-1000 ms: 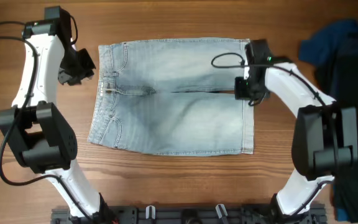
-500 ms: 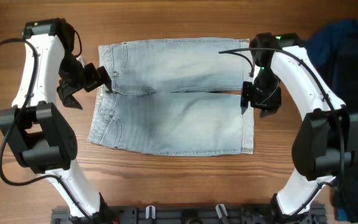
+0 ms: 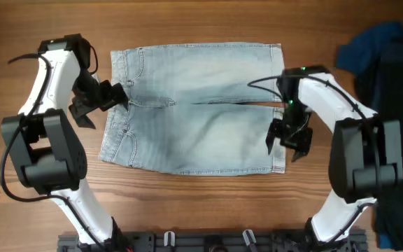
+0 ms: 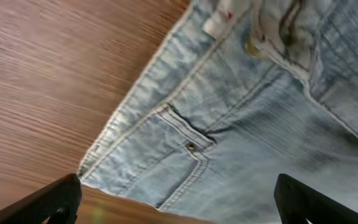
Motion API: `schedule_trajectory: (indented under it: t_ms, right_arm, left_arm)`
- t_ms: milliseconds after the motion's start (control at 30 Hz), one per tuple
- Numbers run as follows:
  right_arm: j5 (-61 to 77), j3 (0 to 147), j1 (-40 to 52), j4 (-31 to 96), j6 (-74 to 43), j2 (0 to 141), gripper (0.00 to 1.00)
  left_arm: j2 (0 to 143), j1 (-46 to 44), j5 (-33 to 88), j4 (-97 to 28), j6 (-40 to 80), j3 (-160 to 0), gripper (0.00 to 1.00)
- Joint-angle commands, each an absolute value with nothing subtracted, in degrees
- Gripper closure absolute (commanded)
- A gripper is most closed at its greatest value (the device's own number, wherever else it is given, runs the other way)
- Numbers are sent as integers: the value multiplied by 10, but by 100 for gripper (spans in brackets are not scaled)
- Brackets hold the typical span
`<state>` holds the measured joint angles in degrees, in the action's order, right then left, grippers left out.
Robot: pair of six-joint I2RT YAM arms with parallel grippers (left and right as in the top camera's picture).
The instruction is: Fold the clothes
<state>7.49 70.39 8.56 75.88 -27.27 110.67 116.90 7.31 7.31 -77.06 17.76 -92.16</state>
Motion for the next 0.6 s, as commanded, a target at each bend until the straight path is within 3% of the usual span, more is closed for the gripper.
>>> schedule_trajectory:
  t_ms: [0, 133, 333, 433, 567]
  right_arm:
    - [80, 659, 83, 722, -269, 1099, 32]
    - [83, 618, 83, 655, -266, 1099, 32]
    - [95, 564, 83, 590, -265, 1099, 42]
    - [95, 553, 83, 581, -265, 1099, 77]
    - [95, 553, 83, 581, -263, 1099, 85]
  left_arm:
    - [1174, 79, 53, -758, 187, -918, 0]
    - [1174, 79, 52, -741, 199, -918, 0]
    - [1174, 79, 31, -724, 216, -918, 0]
    - [1174, 79, 31, -721, 217, -918, 0]
    - [1174, 79, 31, -719, 223, -918, 0]
